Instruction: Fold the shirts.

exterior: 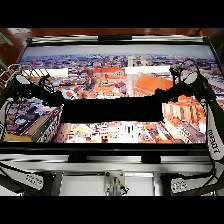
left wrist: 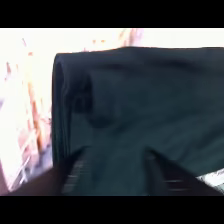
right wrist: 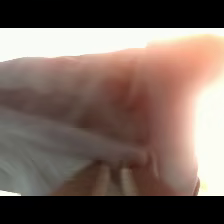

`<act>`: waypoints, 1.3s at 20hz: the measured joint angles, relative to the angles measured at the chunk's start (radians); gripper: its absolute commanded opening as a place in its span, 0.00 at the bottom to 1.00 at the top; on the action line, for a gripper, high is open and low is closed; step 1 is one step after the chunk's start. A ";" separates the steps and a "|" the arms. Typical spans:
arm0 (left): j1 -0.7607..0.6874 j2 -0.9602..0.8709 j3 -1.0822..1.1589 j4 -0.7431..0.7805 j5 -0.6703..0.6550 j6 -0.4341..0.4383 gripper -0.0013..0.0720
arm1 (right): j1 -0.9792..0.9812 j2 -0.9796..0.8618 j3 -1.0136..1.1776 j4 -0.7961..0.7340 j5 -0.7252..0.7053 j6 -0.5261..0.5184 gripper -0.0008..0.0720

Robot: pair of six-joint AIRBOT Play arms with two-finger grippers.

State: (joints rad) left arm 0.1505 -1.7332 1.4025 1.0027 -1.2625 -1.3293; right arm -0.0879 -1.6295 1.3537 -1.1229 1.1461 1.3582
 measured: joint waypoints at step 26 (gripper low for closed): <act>0.040 0.066 0.171 0.001 -0.283 -0.048 0.72 | -0.124 -0.088 0.020 0.101 0.241 -0.032 0.94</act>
State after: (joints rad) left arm 0.1902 -1.6669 1.5734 1.0039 -1.5452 -1.3769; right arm -0.2119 -1.7176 1.3735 -1.0214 1.3876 1.3258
